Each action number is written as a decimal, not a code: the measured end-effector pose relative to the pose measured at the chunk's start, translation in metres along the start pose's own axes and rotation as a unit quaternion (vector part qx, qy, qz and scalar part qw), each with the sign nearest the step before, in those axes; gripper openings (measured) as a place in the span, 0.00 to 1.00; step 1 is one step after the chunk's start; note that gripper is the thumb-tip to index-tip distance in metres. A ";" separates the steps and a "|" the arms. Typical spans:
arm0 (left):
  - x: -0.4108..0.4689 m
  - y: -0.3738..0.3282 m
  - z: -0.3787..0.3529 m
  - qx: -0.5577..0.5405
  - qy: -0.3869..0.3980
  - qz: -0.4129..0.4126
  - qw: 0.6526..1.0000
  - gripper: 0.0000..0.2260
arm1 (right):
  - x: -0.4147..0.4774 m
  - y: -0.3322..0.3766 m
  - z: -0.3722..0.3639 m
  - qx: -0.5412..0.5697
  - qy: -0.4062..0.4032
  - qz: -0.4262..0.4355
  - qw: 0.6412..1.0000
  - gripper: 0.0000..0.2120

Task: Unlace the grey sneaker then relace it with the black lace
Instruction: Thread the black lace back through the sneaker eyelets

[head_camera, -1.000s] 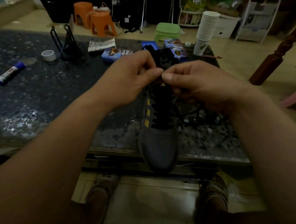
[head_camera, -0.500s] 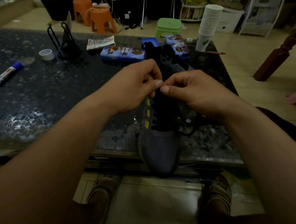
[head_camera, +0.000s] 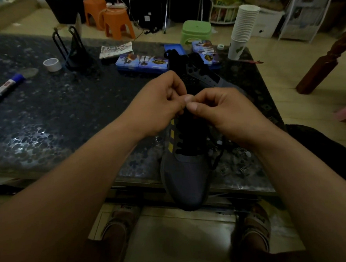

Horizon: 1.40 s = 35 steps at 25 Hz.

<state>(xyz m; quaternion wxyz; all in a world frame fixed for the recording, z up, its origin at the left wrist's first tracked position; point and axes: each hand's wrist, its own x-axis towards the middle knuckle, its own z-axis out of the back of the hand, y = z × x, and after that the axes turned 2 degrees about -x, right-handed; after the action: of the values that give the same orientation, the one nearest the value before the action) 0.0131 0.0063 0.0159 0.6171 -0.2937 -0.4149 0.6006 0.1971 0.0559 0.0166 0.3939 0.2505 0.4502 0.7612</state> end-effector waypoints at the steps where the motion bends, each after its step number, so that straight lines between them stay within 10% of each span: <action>1: 0.001 0.000 0.000 -0.021 -0.011 0.005 1.000 0.05 | 0.001 -0.001 0.000 -0.006 -0.013 0.004 1.000 0.07; 7: -0.007 0.023 -0.008 0.035 -0.022 0.151 0.988 0.19 | 0.003 -0.009 0.002 -0.126 -0.059 -0.003 0.990 0.08; 14: -0.007 0.028 0.004 -0.121 0.051 0.235 0.963 0.09 | 0.011 -0.011 -0.013 -0.234 -0.033 0.031 0.971 0.08; 35: -0.011 0.032 0.007 -0.105 0.067 0.220 0.967 0.10 | 0.014 -0.014 -0.031 -0.280 -0.072 0.045 0.956 0.07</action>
<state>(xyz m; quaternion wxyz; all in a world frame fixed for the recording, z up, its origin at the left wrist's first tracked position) -0.0080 -0.0025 -0.0097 0.4617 -0.4810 -0.3581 0.6536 0.1718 0.0558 -0.0095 0.4453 0.2043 0.1775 0.8535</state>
